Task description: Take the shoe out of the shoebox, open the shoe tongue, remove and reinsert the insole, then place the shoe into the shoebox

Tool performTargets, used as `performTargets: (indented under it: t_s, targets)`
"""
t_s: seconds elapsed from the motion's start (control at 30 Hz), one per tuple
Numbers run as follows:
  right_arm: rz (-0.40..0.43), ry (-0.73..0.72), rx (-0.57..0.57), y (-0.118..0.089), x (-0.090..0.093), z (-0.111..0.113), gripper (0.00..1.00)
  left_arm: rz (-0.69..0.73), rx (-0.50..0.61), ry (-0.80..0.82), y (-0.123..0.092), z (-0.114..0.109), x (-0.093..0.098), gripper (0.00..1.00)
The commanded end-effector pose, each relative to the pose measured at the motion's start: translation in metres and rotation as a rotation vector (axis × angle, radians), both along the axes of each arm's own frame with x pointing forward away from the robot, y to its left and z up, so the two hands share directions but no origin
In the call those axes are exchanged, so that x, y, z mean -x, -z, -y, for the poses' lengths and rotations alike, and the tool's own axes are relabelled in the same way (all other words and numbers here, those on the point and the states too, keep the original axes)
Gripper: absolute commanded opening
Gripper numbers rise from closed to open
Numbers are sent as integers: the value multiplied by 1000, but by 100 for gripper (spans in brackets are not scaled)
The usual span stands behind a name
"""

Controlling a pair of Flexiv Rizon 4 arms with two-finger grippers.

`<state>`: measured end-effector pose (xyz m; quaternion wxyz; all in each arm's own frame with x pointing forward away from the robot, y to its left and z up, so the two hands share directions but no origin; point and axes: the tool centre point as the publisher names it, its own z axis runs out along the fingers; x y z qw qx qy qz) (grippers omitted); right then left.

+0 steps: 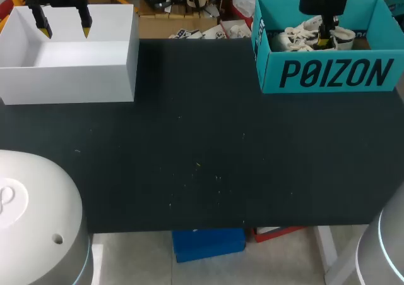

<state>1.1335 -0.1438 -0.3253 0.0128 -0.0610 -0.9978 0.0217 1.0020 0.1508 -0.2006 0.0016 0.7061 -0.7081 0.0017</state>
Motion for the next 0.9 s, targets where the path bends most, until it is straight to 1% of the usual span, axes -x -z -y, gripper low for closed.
performTargets:
  t_s: [0.03,0.23,0.47,0.5,0.53,0.57,0.7,0.9]
  targets:
    - [32,0,7,-20,14,0,0,-2,-3,-2,-1,1,1,100]
    - [35,-4,10,-22,18,-3,0,-2,-3,-2,-1,1,1,100]
    - [28,-10,11,-19,21,-6,0,-2,-3,-2,-1,1,1,100]
    - [27,-10,10,-19,21,-7,11,-2,-3,-2,-1,1,1,100]
    - [27,-10,10,-19,21,-7,45,-2,-3,-2,-1,1,1,100]
    - [27,-10,10,-19,21,-7,100,-2,-3,-2,-1,1,1,100]
    - [39,-8,15,-25,18,-7,100,-2,-3,-2,-1,1,1,100]
    - [57,2,31,-38,18,0,100,-2,-3,-2,-1,1,1,100]
